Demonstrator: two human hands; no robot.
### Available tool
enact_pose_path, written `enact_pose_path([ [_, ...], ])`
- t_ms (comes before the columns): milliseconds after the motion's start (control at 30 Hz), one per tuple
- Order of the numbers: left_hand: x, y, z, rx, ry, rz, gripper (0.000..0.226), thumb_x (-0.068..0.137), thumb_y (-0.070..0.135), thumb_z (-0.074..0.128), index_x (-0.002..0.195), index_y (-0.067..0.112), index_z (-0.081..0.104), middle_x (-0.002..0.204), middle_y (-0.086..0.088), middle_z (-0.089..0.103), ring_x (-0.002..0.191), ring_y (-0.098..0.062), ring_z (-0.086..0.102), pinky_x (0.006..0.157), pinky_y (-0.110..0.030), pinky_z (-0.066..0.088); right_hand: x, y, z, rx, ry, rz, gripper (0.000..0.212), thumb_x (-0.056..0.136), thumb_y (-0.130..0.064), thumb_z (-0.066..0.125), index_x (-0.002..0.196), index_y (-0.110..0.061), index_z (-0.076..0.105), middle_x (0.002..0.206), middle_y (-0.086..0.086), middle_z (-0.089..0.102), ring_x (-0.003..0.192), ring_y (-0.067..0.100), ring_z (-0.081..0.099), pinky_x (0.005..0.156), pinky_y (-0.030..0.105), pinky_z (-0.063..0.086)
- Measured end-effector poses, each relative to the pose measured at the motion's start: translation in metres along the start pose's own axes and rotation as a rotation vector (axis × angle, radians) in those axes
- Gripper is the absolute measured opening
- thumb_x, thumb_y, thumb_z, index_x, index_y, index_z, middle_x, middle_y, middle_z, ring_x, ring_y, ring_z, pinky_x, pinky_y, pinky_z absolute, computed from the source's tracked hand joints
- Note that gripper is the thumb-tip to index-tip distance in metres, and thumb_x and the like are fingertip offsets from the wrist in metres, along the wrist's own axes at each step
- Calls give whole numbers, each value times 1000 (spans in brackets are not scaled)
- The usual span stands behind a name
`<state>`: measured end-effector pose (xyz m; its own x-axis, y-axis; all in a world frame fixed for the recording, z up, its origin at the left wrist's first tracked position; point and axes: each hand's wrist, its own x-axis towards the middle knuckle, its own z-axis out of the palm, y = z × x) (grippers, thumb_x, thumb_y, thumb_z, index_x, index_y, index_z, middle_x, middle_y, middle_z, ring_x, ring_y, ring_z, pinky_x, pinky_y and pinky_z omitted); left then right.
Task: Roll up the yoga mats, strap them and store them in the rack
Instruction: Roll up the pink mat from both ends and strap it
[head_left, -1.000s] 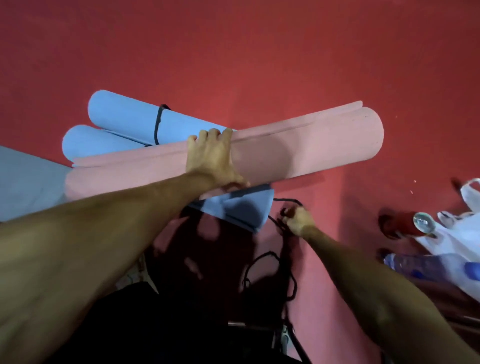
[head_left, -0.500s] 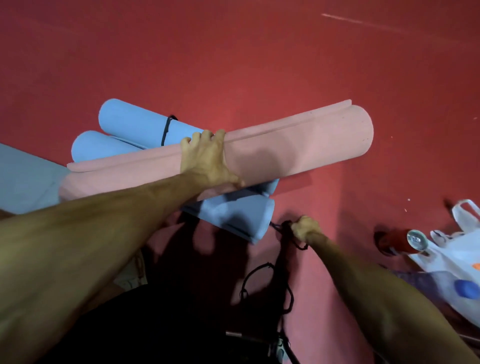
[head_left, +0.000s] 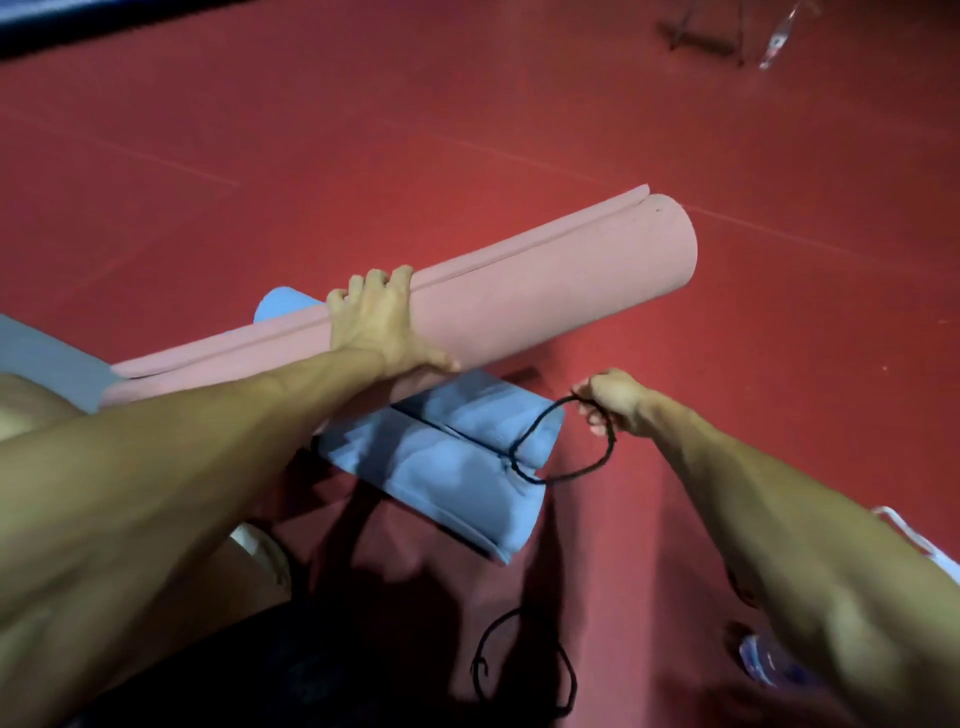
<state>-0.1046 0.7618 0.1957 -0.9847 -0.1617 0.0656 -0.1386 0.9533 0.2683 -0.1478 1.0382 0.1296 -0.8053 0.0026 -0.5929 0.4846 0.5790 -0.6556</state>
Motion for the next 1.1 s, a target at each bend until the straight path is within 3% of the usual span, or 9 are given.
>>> enact_pose_path([
  [133,7,-9,-38,-83,102,-36,117,40,74,77,138,22,37,130,-10,48,120,-34,42,99,-45,32,-17,-58,5,286,-122,-138,20,97,-10,45,105,-11,64,82,5,64,64,15,58,56,25,54],
  [233,17,-29,-71,-144,186,-77,116,42,74,77,138,23,37,131,-9,47,121,-33,41,100,-46,31,-23,-111,15,518,-214,-256,21,102,-21,41,111,-15,59,94,8,66,74,20,63,61,31,58],
  [367,26,-74,-119,-204,289,-139,117,40,73,79,138,22,40,133,-9,48,123,-33,42,101,-50,32,-40,-195,40,678,-385,-431,55,95,-59,38,125,-14,51,109,16,65,96,29,66,74,43,57],
  [467,23,-115,-153,-213,378,-202,119,30,81,73,130,24,47,124,-6,56,115,-33,51,96,-50,40,-57,-256,75,673,-450,-524,74,85,-66,45,137,-14,42,124,21,59,110,31,63,90,47,53],
  [633,-5,-185,-204,-199,530,-301,118,30,80,72,129,21,47,123,-4,57,114,-31,53,93,-50,40,-98,-338,152,644,-510,-670,90,46,-70,78,115,-16,61,104,4,68,101,22,66,93,44,50],
  [800,-53,-262,-250,-288,600,-444,105,28,75,76,113,19,52,109,3,60,99,-20,59,89,-44,50,-145,-403,242,652,-659,-758,53,66,-50,69,103,-12,65,93,4,70,93,29,67,84,48,56],
  [900,-102,-302,-262,-316,624,-514,103,39,60,84,126,20,47,118,1,61,106,-21,58,90,-36,48,-181,-425,301,510,-730,-855,48,70,-48,72,102,-13,67,93,3,71,86,26,68,80,47,57],
  [1000,-153,-338,-264,-357,659,-548,129,32,56,84,144,28,27,131,2,55,119,-20,53,99,-39,46,-214,-429,364,388,-818,-928,27,82,-37,72,98,-16,69,87,-4,71,84,20,66,66,38,58],
  [1100,-204,-375,-252,-475,722,-634,134,35,35,94,146,29,20,133,2,51,119,-19,52,100,-38,46,-243,-421,423,273,-898,-1012,24,82,-31,73,101,-18,70,84,-11,71,80,7,66,69,37,59],
])
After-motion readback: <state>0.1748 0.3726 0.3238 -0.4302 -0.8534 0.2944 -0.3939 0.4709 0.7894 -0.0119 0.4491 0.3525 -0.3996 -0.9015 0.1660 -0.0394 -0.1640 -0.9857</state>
